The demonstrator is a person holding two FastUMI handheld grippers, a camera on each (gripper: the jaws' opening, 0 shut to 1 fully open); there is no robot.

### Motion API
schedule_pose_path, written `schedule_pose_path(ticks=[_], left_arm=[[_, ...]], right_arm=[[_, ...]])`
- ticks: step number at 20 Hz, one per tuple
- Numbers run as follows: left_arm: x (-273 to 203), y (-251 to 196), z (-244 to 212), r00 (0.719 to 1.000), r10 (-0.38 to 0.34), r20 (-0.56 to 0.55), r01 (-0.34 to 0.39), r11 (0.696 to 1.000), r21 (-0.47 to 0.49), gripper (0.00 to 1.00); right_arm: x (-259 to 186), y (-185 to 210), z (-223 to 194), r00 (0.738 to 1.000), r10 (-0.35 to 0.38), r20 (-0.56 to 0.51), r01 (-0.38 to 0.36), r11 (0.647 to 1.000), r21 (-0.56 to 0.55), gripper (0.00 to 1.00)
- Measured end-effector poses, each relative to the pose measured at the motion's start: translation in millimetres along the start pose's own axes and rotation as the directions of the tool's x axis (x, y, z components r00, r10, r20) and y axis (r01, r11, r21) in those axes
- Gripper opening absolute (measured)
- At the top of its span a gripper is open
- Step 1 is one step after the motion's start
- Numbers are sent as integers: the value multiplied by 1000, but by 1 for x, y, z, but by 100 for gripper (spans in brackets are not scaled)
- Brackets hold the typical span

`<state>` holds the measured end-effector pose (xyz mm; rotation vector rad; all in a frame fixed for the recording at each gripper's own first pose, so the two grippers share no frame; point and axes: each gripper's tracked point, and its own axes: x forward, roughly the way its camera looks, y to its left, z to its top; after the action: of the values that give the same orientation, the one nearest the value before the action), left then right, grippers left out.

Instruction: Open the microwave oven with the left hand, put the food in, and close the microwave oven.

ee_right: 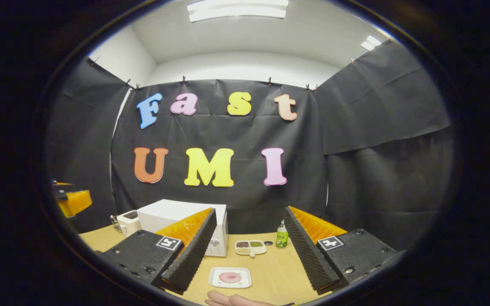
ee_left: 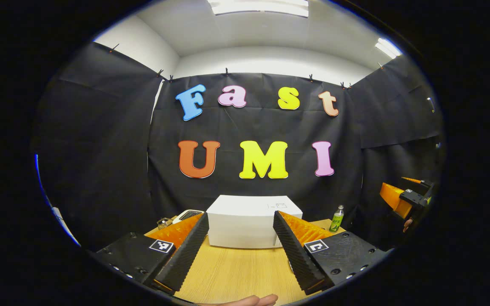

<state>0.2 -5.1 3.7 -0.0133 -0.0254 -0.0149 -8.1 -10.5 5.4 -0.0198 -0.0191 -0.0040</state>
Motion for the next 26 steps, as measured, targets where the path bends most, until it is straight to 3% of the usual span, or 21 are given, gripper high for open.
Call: schedule_pose_path(ticks=[17, 21, 26], left_arm=[[7, -16, -8, 999, -43, 0, 43, 999, -33, 95], [30, -34, -29, 997, -74, -9, 73, 995, -68, 95], [92, -50, -74, 995, -92, -41, 87, 991, -104, 95]], right_arm=[[6, 0, -16, 1000, 19, -12, -19, 1000, 2, 100], [14, -4, -34, 1000, 19, -20, -19, 1000, 1, 100], [24, -12, -54, 999, 30, -40, -29, 999, 25, 100]])
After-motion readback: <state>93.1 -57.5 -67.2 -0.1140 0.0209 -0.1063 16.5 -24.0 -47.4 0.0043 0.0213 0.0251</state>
